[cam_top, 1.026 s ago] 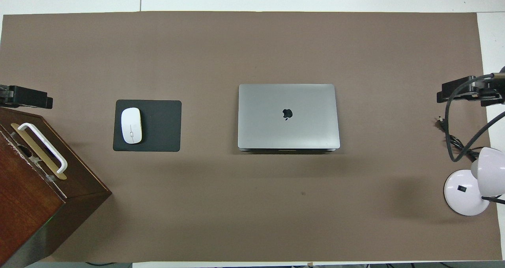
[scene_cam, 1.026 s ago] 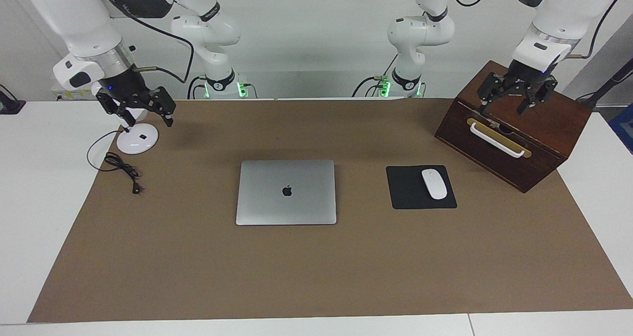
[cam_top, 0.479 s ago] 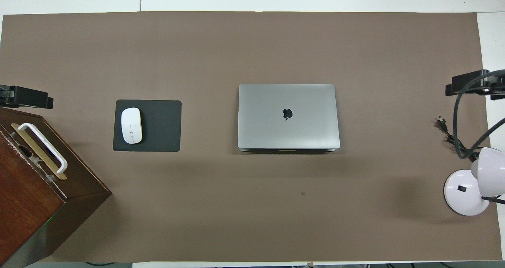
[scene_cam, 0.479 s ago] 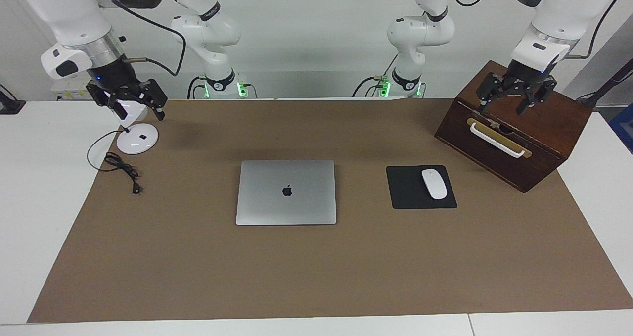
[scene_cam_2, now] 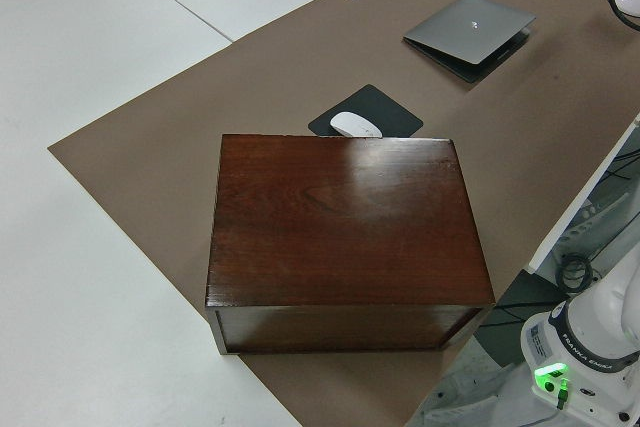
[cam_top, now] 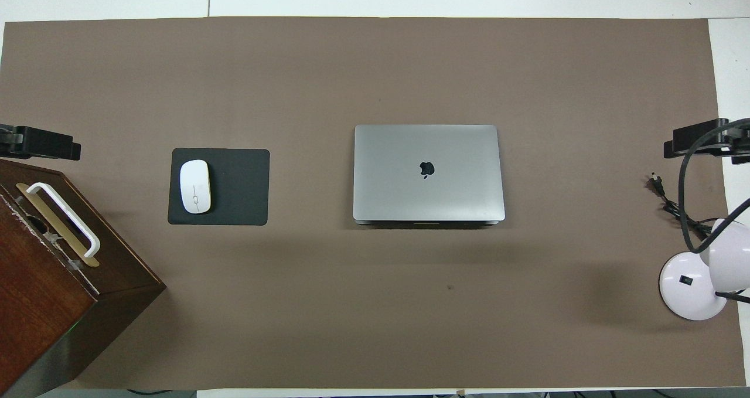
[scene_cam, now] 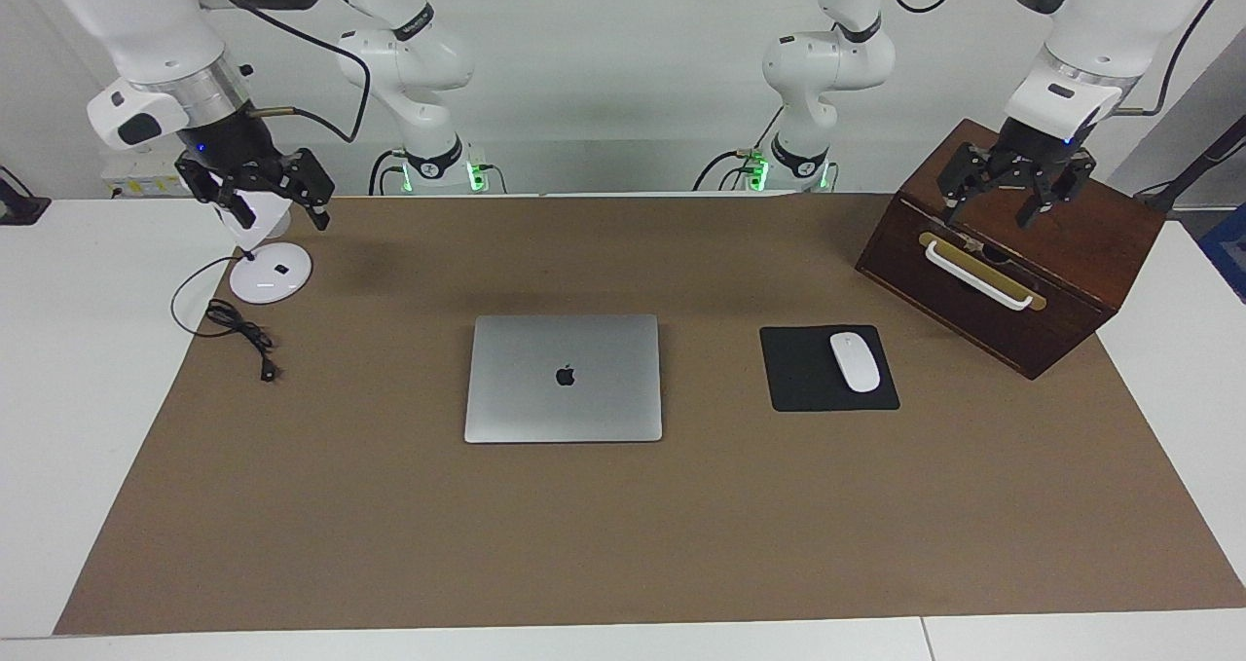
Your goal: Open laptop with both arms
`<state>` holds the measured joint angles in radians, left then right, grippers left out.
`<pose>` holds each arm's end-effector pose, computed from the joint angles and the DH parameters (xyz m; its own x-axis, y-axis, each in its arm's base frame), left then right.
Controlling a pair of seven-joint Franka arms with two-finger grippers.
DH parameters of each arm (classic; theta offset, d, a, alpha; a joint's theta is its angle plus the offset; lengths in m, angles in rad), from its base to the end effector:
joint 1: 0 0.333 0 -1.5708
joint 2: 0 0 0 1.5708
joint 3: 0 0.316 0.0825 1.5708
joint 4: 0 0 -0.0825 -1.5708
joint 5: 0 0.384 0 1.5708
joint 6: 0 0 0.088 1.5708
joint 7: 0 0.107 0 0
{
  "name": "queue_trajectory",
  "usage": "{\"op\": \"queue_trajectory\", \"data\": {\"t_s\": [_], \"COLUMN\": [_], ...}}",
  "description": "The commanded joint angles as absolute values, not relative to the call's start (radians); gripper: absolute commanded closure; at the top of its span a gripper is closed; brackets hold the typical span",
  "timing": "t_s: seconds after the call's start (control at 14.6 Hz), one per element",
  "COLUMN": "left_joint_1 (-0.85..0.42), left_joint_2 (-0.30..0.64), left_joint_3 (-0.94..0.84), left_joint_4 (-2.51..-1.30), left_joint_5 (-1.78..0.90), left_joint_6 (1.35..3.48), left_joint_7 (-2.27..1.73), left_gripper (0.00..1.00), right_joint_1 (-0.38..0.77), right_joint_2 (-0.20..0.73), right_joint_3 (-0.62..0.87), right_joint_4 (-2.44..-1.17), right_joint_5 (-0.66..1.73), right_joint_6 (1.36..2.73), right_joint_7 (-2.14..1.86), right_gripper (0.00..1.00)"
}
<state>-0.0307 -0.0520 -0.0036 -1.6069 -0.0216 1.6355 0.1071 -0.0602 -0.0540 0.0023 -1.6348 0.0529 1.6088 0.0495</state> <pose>0.5445 -0.0209 0.6419 0.9868 -0.1394 0.0823 -0.1409 -0.9899 0.0127 0.5405 -0.0258 0.6273 0.9937 -0.1091 0.0253 -0.1076 -0.9927 -0.0541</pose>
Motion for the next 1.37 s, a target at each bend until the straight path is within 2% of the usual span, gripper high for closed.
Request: {"op": "queue_trajectory", "data": {"t_s": [0.0,0.21,0.27,0.34,0.41,0.48,0.55,0.68,0.82,0.96,1.09,1.3], "left_joint_1": [-0.023,-0.021,-0.021,-0.021,-0.02,-0.018,-0.017,-0.006,-0.003,-0.003,-0.005,-0.018], "left_joint_2": [-0.081,-0.083,-0.083,-0.087,-0.087,-0.089,-0.089,-0.089,-0.087,-0.089,-0.09,-0.144], "left_joint_3": [-0.008,-0.008,-0.008,-0.008,-0.008,-0.008,-0.008,-0.006,-0.006,-0.008,-0.009,-0.011], "left_joint_4": [-1.652,-1.657,-1.657,-1.66,-1.664,-1.666,-1.664,-1.666,-1.664,-1.664,-1.672,-1.802], "left_joint_5": [-0.009,-0.009,-0.009,-0.009,-0.009,-0.009,-0.011,-0.009,-0.009,-0.011,-0.011,-0.018], "left_joint_6": [1.667,1.671,1.671,1.671,1.671,1.671,1.674,1.677,1.675,1.678,1.687,1.802], "left_joint_7": [0.098,0.101,0.1,0.097,0.094,0.092,0.092,0.092,0.097,0.103,0.107,0.123], "left_gripper": [0.05,0.06,0.09,0.16,0.27,0.42,0.6,1.0,1.0,1.0,1.0,1.0], "right_joint_1": [-0.068,-0.057,-0.055,-0.037,-0.017,-0.014,-0.014,-0.011,0.043,0.049,0.07,0.136], "right_joint_2": [-0.066,-0.069,-0.069,-0.068,-0.064,-0.067,-0.075,-0.136,-0.169,-0.17,-0.17,-0.169], "right_joint_3": [0.008,0.014,0.02,0.02,0.02,0.02,0.02,0.021,0.02,0.021,0.021,0.021], "right_joint_4": [-1.66,-1.698,-1.706,-1.713,-1.724,-1.756,-1.81,-2.002,-2.153,-2.21,-2.259,-2.325], "right_joint_5": [0.064,0.064,0.066,0.069,0.074,0.08,0.1,0.181,0.19,0.208,0.393,0.547], "right_joint_6": [1.62,1.655,1.689,1.707,1.715,1.733,1.793,1.985,2.167,2.25,2.314,2.449], "right_joint_7": [0.048,0.119,0.149,0.175,0.199,0.221,0.233,0.233,0.236,0.247,0.288,0.4], "right_gripper": [0.0,0.0,0.0,0.0,0.0,0.0,0.0,0.0,0.0,0.0,0.0,0.0]}}
